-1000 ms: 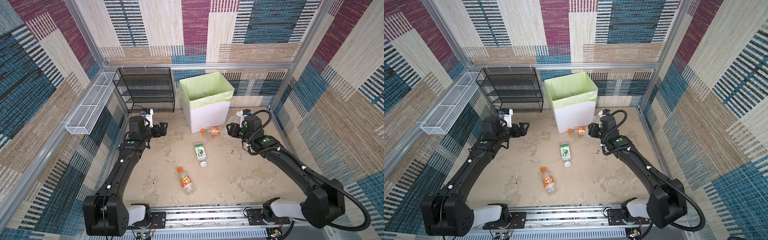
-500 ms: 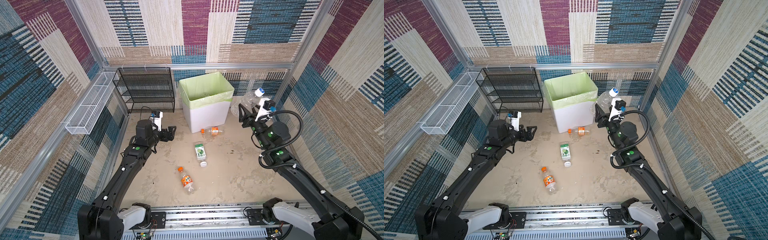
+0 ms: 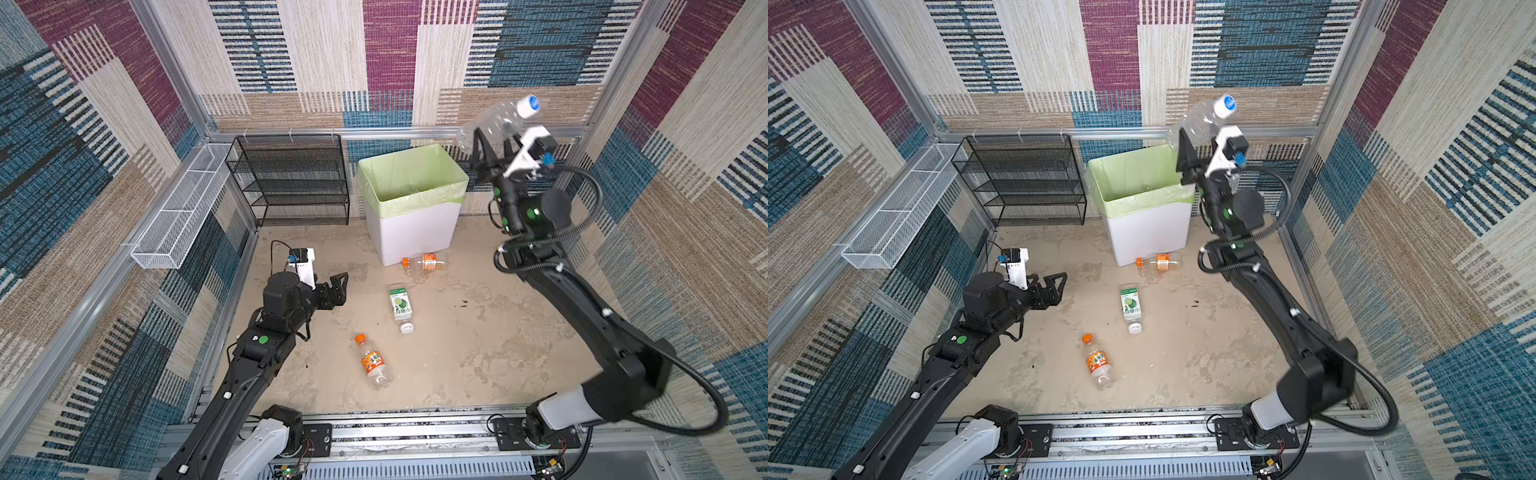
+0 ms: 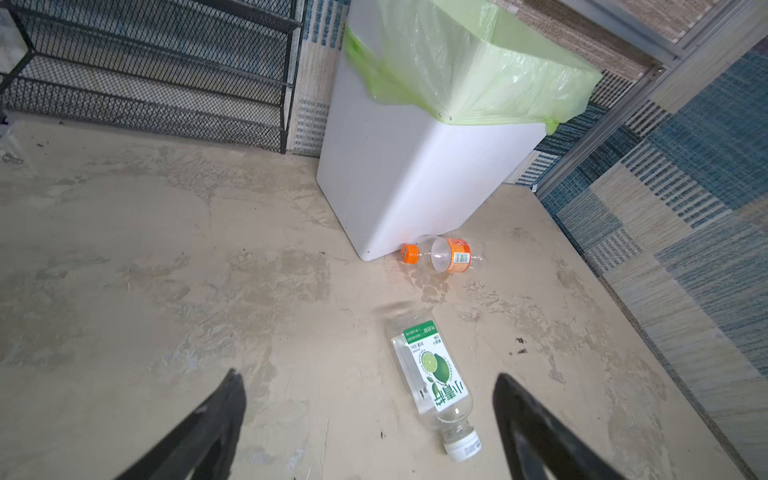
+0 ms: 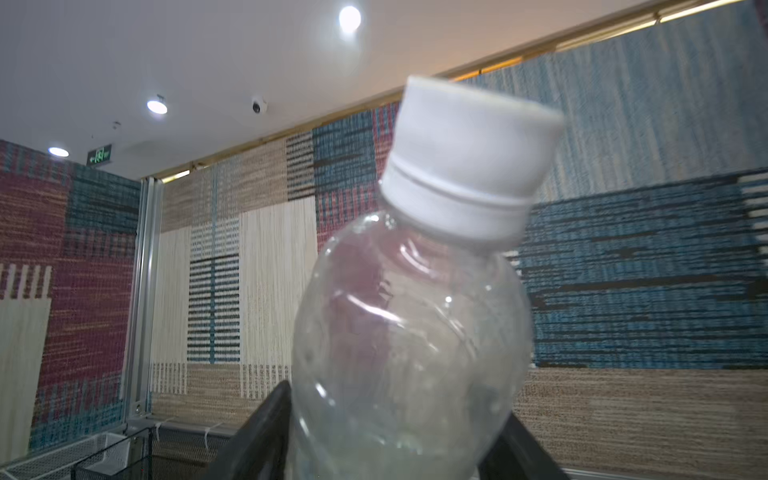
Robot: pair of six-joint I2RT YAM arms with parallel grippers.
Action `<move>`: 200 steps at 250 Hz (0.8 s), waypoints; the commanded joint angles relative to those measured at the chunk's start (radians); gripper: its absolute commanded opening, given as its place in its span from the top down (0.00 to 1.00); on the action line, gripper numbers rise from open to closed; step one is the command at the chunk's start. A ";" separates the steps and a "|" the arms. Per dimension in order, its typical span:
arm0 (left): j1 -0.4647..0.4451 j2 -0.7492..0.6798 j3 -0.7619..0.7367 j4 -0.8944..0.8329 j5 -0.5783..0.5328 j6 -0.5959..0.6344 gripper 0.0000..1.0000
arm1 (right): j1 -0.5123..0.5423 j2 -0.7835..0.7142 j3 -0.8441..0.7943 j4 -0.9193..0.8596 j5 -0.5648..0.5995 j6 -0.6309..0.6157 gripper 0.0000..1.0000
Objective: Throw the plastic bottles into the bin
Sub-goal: 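Drop the white-capped bottle in the bin while the left gripper grasps the orange-capped bottle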
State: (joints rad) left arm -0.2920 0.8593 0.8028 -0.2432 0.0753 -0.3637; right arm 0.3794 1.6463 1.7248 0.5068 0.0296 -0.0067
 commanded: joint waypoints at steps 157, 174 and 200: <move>-0.259 0.035 -0.040 -0.383 -0.075 -0.495 0.06 | -0.039 -0.086 -0.117 -0.301 0.135 0.048 0.01; -0.306 0.040 -0.083 -0.373 -0.094 -0.584 0.08 | -0.059 -0.150 -0.230 -0.277 0.147 0.078 0.01; -0.367 0.072 -0.157 -0.320 -0.077 -0.713 0.08 | -0.096 -0.223 -0.351 -0.265 0.153 0.129 0.01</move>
State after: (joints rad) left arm -0.6113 0.9028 0.7052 -0.5804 0.0093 -0.8665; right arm 0.3119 1.4872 1.4670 0.1566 0.1490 0.0490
